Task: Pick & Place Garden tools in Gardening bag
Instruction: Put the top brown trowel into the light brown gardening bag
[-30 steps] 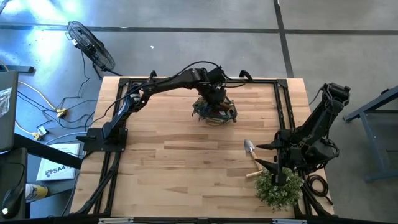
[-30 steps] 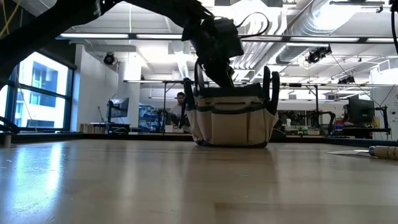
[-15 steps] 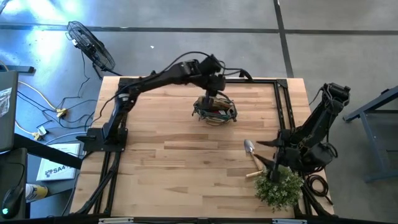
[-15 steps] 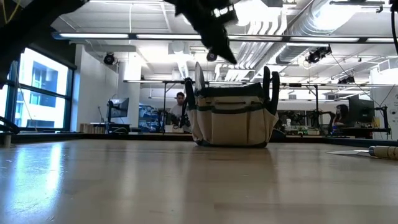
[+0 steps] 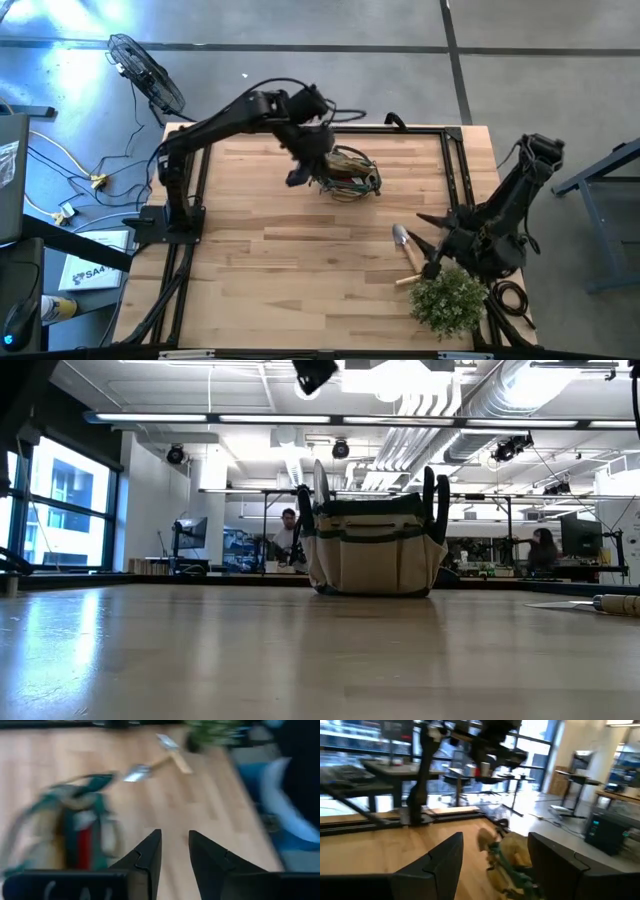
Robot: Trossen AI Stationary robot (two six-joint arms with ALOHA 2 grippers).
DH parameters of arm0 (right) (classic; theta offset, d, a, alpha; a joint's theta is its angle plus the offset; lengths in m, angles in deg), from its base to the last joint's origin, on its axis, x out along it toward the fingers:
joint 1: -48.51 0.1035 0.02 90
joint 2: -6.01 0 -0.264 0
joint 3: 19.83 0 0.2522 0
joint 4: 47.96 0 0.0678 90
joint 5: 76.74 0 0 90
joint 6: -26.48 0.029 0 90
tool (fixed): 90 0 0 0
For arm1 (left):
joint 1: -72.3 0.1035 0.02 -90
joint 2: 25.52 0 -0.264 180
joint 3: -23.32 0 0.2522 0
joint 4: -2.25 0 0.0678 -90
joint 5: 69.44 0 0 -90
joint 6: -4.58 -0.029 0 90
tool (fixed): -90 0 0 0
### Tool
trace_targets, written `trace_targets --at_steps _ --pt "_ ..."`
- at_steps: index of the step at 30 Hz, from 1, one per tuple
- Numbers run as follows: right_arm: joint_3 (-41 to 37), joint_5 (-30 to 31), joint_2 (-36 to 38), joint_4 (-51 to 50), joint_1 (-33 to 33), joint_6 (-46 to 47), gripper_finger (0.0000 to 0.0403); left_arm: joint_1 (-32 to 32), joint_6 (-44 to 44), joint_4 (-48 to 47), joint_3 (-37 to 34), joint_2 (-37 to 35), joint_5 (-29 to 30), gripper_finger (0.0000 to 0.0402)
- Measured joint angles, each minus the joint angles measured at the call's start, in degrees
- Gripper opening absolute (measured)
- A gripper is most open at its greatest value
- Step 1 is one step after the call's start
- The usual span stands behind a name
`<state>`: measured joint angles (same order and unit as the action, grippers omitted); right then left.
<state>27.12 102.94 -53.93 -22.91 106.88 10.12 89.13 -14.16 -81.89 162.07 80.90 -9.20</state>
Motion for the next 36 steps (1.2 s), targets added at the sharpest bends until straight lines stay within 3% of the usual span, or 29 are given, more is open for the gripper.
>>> trace_targets --at_steps 2,6,12,16,20,23,27,32,36 --pt "0.00 0.19 0.00 4.84 -1.70 -4.49 0.0213 -0.88 0.40 -3.48 0.00 -0.51 -2.61 0.0093" --pt "0.23 -0.21 0.66 16.39 -5.43 -17.54 0.0213 -4.21 1.26 -6.66 0.00 -0.68 -0.93 0.0093" --pt "4.47 -0.85 4.62 15.57 -11.43 -18.26 0.0213 -8.64 1.26 -8.06 -0.01 -0.68 3.41 0.0093" --pt "8.62 -9.57 4.74 14.99 -14.46 -21.42 0.0213 -10.90 1.64 -8.59 -0.01 -1.07 5.08 0.0093" --pt "14.17 -28.43 4.40 11.28 -17.39 -24.43 0.0213 -13.04 2.96 -9.16 -0.02 -1.85 8.02 0.0093" --pt "22.08 -36.84 4.25 -3.38 -20.07 -22.42 0.0213 -14.48 3.19 -9.37 0.03 -2.32 9.76 0.0093" --pt "35.01 -43.10 1.61 -30.06 -26.29 -11.31 0.0213 -15.45 3.73 -10.22 0.00 -3.65 13.40 0.0093" --pt "48.64 -52.88 -4.91 -63.98 -36.20 12.47 0.0213 -15.33 4.23 -10.28 0.01 -6.24 18.36 0.0093" --pt "53.32 -63.00 -9.38 -87.91 -42.26 32.85 0.0213 -15.33 5.00 -11.55 0.01 -8.32 24.98 0.0093"
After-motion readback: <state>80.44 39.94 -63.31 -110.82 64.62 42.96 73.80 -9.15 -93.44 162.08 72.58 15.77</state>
